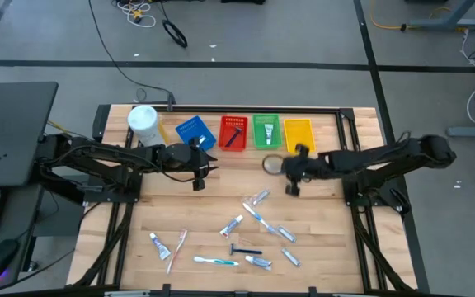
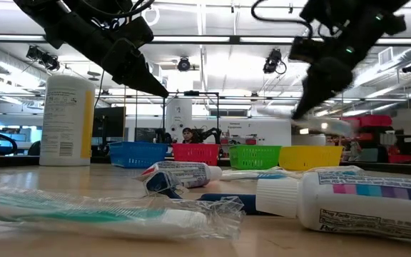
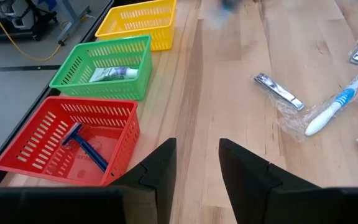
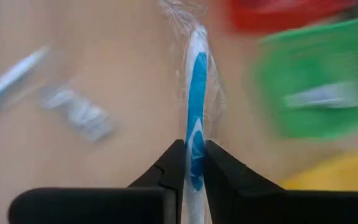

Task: Pick & Place Travel size toiletries
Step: Put the blue toothbrush into the yellow basket

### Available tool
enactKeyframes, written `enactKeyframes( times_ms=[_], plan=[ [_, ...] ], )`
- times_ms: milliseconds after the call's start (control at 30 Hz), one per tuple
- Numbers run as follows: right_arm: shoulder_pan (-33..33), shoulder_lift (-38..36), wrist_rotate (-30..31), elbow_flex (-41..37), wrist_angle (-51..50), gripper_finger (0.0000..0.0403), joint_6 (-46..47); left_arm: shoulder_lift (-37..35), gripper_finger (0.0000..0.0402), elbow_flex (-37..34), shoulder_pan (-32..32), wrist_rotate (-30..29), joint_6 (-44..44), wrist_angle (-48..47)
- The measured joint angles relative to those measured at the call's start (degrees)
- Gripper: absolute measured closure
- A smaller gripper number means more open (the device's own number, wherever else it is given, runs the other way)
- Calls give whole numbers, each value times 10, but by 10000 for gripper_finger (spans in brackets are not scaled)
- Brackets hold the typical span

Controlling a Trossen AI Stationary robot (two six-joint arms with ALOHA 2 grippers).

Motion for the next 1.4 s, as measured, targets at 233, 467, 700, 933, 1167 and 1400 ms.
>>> enactKeyframes(
  times_ms=[233,467,700,933,1167,1400],
  plan=[
    [-64,-33,262,25,25,357,-31,0,274,0,0,0,0,0],
    [-190,-24,200,25,34,358,17,0,274,0,0,0,2,0],
    [-264,-2,146,-25,116,358,27,0,274,0,0,0,2,-1],
    [-296,20,174,-90,212,358,22,0,274,0,0,0,16,0],
    [-317,42,92,-120,303,358,19,0,274,0,0,0,17,0],
    [-319,55,78,-120,275,357,19,0,274,0,0,0,17,-1]
  ],
)
